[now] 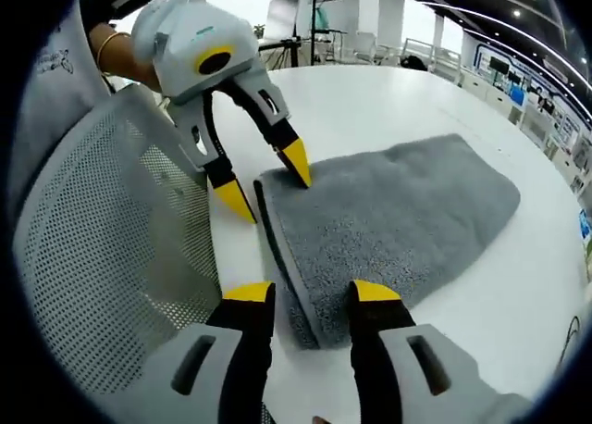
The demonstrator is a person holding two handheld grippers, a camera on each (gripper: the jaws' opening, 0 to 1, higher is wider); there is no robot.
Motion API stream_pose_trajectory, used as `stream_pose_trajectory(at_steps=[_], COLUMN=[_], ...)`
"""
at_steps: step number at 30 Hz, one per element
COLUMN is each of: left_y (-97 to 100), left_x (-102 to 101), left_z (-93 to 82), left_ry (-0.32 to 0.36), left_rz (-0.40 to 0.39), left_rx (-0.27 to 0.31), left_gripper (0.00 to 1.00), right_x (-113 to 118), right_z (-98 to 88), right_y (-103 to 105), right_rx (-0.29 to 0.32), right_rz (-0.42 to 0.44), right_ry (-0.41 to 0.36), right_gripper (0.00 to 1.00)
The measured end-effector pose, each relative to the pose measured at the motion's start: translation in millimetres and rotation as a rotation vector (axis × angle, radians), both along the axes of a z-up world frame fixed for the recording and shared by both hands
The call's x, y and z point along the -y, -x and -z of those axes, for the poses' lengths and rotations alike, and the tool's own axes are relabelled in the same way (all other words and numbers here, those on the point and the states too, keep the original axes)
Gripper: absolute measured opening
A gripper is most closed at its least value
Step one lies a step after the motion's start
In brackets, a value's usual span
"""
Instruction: Fold the towel on the table until its edges align and the towel forms a compact rectangular stack.
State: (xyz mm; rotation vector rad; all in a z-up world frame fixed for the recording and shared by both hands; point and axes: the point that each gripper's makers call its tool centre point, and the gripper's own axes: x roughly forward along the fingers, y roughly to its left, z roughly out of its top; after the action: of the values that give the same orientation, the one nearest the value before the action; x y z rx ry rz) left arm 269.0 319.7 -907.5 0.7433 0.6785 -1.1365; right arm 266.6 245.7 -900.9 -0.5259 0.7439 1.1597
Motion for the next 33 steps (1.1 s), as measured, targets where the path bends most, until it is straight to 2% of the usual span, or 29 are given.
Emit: stream_pose_trajectory(at_steps=[8,12,16,21,24,25,29,32,33], left_y=[-6.1,-6.8,-9.1,-11.3,-14.8,-14.9,-17.7,-19.4,-21.0], left_x=[0.4,0.5,1.4,1.2,3.0,3.1,3.5,2.4,2.0], left_z=[1.1,1.3,-0.2,0.1,-0.3,-0.8,-0.7,-1.0,-0.8], left_ry=[0.025,0.029,0.034,0.009,0.002,-0.002,-0.054,-0.065,-0.066], left_rz=[-0.029,-0.028,-0.035,-0.021,-0.004,-0.004,0.03,0.036,0.037], left_rx=[-0.018,-0.024,-0.011,-0.001,0.023,0.021,0.029,0.007,0.0], left_gripper=[0.32,0.29,0.24,0.2,0.15,0.14,0.11,0.1,0.09], right_x=[-0.2,1.3,1.1,2.4,1.1,4.2,1.9,2.4,1.4], right_z=[16.4,18.1,17.1,18.1,18.4,19.2,18.5,19.4,19.4], right_y=[4.5,-1.2,-1.8,-6.0,-10.8,-12.3,-16.6,-19.4,-19.6], right_rx=[0.03,0.068,0.069,0.088,0.11,0.116,0.094,0.036,-0.004], right_rz=[-0.062,-0.082,-0.087,-0.086,-0.086,-0.092,-0.113,-0.104,-0.089], right_ry=[0.077,0.121,0.117,0.138,0.155,0.181,0.2,0.192,0.172], right_gripper=[0.34,0.27,0.24,0.17,0.12,0.11,0.08,0.08,0.07])
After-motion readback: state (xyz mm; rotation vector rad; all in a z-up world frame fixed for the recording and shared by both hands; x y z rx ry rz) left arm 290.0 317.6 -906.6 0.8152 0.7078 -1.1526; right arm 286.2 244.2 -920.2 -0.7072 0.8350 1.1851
